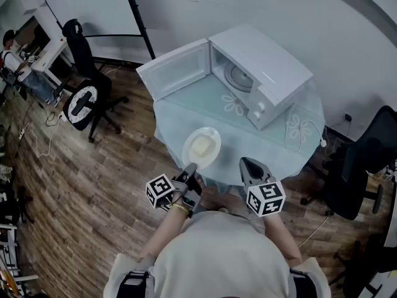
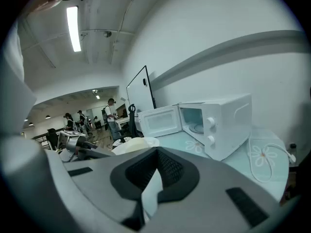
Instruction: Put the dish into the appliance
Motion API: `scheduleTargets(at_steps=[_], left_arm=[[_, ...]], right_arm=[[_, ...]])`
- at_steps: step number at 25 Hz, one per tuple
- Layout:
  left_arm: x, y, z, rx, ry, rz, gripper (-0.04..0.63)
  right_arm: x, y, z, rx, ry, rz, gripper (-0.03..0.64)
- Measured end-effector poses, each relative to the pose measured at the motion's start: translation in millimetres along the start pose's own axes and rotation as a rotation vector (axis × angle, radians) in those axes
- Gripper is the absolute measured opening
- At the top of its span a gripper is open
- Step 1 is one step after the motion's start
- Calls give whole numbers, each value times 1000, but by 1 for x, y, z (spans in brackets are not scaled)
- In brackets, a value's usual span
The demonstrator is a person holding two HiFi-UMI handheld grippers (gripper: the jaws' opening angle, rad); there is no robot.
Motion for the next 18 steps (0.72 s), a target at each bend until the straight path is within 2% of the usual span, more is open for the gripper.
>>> scheduleTargets(at_steps=[18], left_arm=[[11, -10, -5, -10, -25, 71, 32]], right_arm=[[8, -13, 7, -43, -4, -2, 6]])
Point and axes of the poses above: the fingertips, and each gripper's own axes: y forward along the fingers, z to its right, x out of its underside, the point moved 7 cm from there along -y, backward along the fingers
